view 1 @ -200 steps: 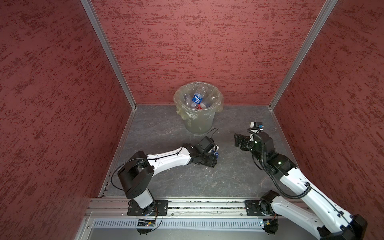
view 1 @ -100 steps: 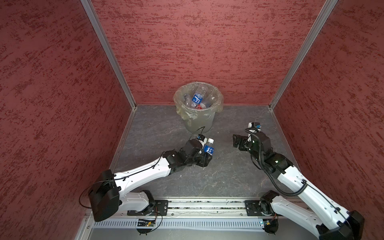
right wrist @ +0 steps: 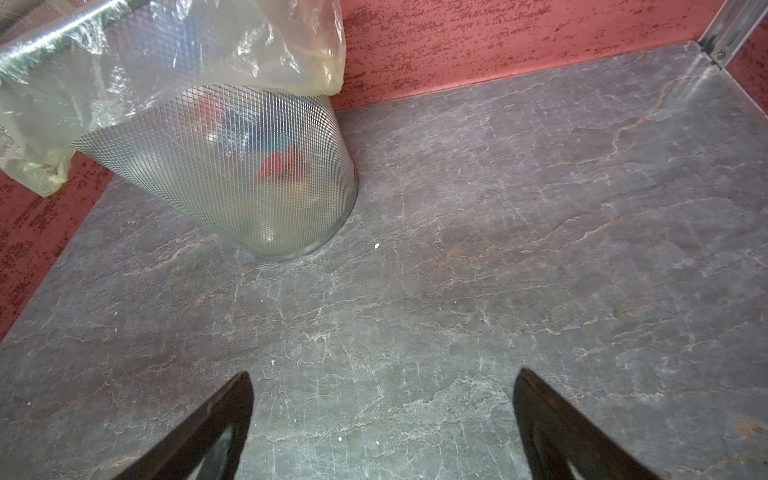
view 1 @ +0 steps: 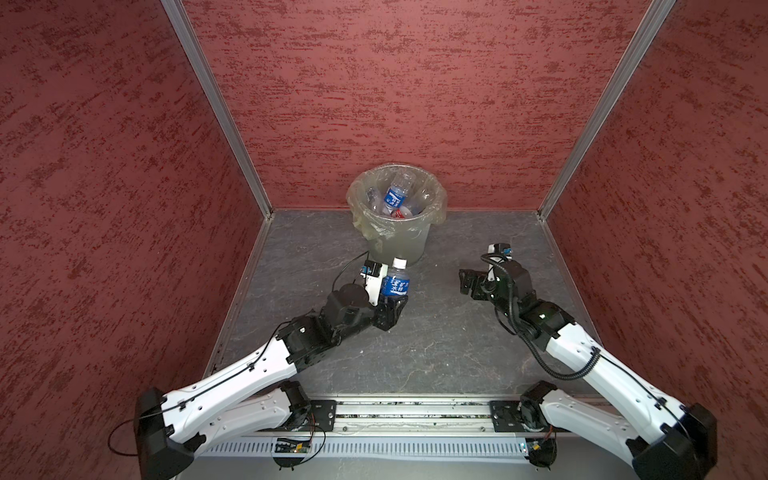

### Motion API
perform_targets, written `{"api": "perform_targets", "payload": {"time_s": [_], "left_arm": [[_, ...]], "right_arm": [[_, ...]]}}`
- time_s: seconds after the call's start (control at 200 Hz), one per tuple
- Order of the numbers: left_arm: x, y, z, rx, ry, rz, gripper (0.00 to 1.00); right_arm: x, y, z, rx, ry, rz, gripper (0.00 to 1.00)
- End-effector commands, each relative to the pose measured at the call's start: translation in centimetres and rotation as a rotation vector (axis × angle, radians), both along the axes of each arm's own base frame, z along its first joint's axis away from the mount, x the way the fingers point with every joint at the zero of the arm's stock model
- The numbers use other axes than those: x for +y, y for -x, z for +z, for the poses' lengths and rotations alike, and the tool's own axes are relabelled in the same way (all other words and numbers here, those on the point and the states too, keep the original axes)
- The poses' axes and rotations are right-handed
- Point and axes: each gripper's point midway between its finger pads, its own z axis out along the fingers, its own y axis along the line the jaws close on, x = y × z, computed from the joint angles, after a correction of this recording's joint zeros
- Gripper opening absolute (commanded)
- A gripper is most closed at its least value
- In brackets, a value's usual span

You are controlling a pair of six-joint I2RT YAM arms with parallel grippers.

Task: Throw the plastic bottles in the bin
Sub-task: 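Carry the blue-label bottle with the left gripper up over the bin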

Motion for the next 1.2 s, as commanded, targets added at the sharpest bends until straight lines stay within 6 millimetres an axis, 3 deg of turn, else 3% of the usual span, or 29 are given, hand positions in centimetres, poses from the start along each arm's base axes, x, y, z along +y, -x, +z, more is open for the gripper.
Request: {"api": "perform_targets", "payload": {"time_s": [0.0, 0.446, 0.596, 0.716, 0.867, 1.002, 1.042, 1.077, 1.137, 1.197], "left_arm": [[1.9, 0.1, 1.2, -0.063, 0.004, 0.047, 0.56], [6.5, -0.1, 6.3, -0.196, 0.018, 0.151, 0.56], [7.4, -1.3, 8.3, -0.231, 0.029, 0.168, 0.56], [7.7, -3.5, 10.2, -0.259, 0.055, 0.177, 0.56], [6.4, -8.8, 13.6, -0.289, 0.103, 0.164, 0.56], [3.9, -15.9, 17.8, -0.337, 0.13, 0.14, 0.56], [3.2, -18.8, 18.2, -0.332, 0.129, 0.147, 0.58], [2.9, -20.9, 18.8, -0.333, 0.137, 0.143, 0.65], [2.7, -25.3, 17.5, -0.274, 0.126, 0.175, 0.82], [2.9, -28.3, 16.4, -0.227, 0.116, 0.209, 0.99]], "right_arm": [[0.6, -1.0, 2.2, -0.05, -0.051, 0.003, 0.98], [1.5, -1.9, 1.8, -0.035, -0.056, 0.02, 0.97], [1.4, -1.9, 1.7, -0.032, -0.052, 0.017, 0.97], [1.3, -1.9, 1.7, -0.033, -0.05, 0.012, 0.97], [1.2, -1.7, 2.0, -0.038, -0.057, 0.008, 0.97], [1.2, -1.7, 2.0, -0.039, -0.062, 0.009, 0.97], [1.2, -1.7, 2.1, -0.039, -0.067, 0.008, 0.97], [1.3, -1.6, 2.2, -0.04, -0.072, 0.01, 0.97], [1.3, -1.5, 2.4, -0.042, -0.08, 0.012, 0.97], [1.1, -1.2, 2.7, -0.047, -0.087, 0.01, 0.97]]}}
